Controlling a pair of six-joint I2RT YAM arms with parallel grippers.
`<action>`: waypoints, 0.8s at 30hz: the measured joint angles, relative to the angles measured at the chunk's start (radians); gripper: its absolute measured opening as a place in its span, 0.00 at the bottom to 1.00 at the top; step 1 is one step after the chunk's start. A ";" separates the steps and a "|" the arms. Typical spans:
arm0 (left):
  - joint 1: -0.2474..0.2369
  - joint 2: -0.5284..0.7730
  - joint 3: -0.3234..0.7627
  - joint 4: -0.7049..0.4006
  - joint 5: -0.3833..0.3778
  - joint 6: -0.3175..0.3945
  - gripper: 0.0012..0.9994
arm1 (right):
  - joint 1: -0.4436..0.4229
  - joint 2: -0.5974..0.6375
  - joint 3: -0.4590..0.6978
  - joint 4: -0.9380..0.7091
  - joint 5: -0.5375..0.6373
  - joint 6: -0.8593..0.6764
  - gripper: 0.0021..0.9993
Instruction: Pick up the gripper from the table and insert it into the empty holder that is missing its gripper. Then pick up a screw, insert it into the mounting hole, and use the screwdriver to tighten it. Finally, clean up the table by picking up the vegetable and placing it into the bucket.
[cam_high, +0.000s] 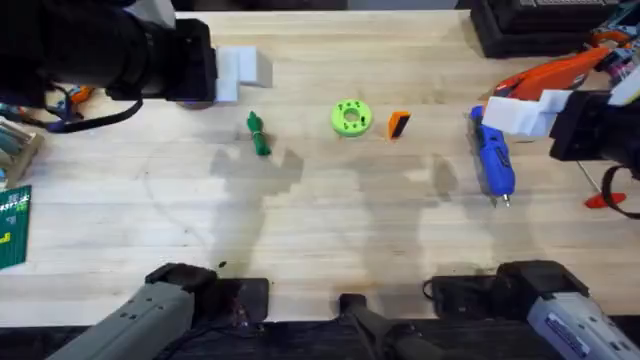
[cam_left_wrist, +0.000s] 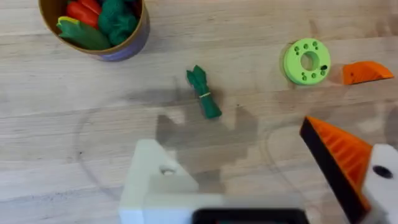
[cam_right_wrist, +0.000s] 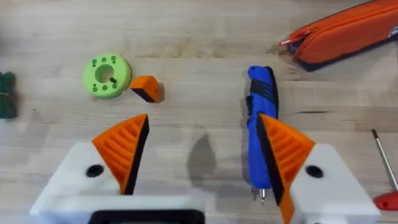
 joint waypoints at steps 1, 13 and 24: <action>0.000 0.000 0.000 0.000 0.000 0.000 0.99 | 0.000 0.000 0.000 0.000 0.000 0.000 0.99; 0.000 -0.044 -0.058 0.098 -0.084 0.001 0.99 | 0.000 0.000 0.000 0.000 0.000 0.000 0.99; 0.012 -0.420 -0.597 0.703 -0.108 0.001 0.99 | 0.000 0.000 0.000 0.000 0.000 0.000 0.99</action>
